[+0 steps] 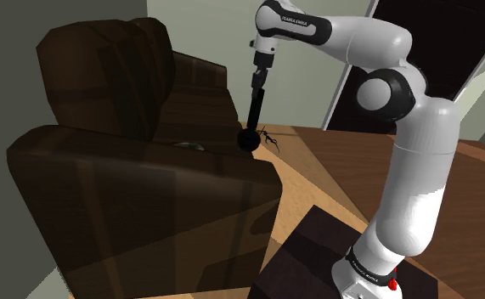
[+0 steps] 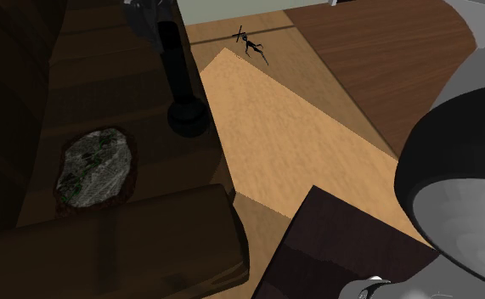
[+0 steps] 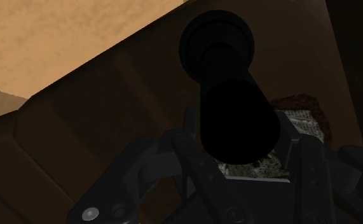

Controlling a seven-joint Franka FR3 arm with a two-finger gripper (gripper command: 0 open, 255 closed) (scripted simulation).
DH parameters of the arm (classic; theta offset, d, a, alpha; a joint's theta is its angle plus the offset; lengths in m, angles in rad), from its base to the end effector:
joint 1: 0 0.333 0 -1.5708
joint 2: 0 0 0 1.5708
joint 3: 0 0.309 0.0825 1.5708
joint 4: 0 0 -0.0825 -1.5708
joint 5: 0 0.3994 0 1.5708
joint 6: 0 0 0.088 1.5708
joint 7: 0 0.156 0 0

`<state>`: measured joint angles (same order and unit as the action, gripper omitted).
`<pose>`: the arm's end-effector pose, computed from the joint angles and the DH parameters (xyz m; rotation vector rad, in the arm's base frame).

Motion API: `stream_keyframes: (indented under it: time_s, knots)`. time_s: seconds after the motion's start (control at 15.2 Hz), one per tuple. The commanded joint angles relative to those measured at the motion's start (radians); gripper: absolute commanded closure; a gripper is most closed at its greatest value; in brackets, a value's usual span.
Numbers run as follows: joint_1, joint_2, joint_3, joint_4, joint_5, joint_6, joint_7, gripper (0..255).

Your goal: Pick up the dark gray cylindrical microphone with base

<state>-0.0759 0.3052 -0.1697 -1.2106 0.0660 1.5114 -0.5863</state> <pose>0.6390 -0.1325 0.5531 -3.0792 -0.5481 -0.0089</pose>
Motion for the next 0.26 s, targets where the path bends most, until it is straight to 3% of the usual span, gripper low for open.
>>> stream_keyframes:
  time_s: [0.0,0.2]
  knots:
    - [-0.003,0.014,0.000,0.051,0.003,-0.036,0.000,255]
    - [-0.006,0.023,-0.001,0.081,0.004,-0.057,0.000,255]
